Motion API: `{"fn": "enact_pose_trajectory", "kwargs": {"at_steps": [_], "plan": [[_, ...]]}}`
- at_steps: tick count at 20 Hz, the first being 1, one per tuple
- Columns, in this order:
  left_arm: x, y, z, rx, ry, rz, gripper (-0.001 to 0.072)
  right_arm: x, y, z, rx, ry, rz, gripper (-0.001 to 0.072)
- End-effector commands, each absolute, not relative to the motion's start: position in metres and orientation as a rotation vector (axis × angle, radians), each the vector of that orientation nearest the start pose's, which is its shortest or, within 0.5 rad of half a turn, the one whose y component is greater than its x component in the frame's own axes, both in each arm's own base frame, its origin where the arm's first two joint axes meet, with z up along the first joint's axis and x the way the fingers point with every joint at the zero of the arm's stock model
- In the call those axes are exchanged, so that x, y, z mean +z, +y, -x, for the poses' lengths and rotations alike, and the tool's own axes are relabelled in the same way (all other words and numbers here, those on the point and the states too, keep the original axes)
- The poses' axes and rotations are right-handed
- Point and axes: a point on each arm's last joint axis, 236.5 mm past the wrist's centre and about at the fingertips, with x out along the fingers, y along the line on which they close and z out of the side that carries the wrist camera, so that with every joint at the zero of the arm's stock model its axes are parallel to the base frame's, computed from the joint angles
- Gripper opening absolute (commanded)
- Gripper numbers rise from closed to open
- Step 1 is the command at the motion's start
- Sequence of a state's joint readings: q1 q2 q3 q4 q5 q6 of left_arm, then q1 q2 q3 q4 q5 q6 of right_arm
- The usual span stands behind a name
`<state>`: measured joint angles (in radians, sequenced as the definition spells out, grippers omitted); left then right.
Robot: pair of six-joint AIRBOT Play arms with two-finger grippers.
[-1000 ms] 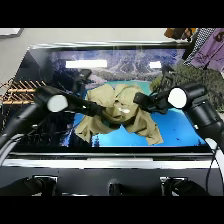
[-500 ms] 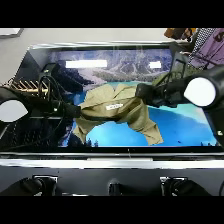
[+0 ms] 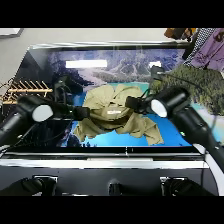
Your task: Fold the clothes and pants, and hang the long-sleeved shirts on hangers.
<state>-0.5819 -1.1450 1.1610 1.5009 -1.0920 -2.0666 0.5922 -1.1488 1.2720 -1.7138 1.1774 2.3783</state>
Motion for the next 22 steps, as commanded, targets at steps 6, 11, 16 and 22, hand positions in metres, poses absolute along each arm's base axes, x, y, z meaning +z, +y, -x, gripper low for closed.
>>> {"fn": "enact_pose_trajectory", "kwargs": {"at_steps": [6,11,16,22], "plan": [[0.029,-0.220,-0.347,-0.208,1.222,0.290,0.0562,0.069,0.215,-0.365,0.016,1.085,-0.348,0.0020],[0.057,-0.106,-0.356,-0.044,1.195,0.346,0.0630,0.063,0.219,-0.352,0.044,1.149,-0.322,0.0021],[0.069,0.090,-0.333,0.234,1.116,0.260,0.0619,0.060,0.219,-0.347,0.047,1.170,-0.314,0.0021],[0.060,0.209,-0.290,0.575,1.039,0.522,0.0621,0.057,0.215,-0.341,0.030,1.200,-0.302,0.0021]]}}
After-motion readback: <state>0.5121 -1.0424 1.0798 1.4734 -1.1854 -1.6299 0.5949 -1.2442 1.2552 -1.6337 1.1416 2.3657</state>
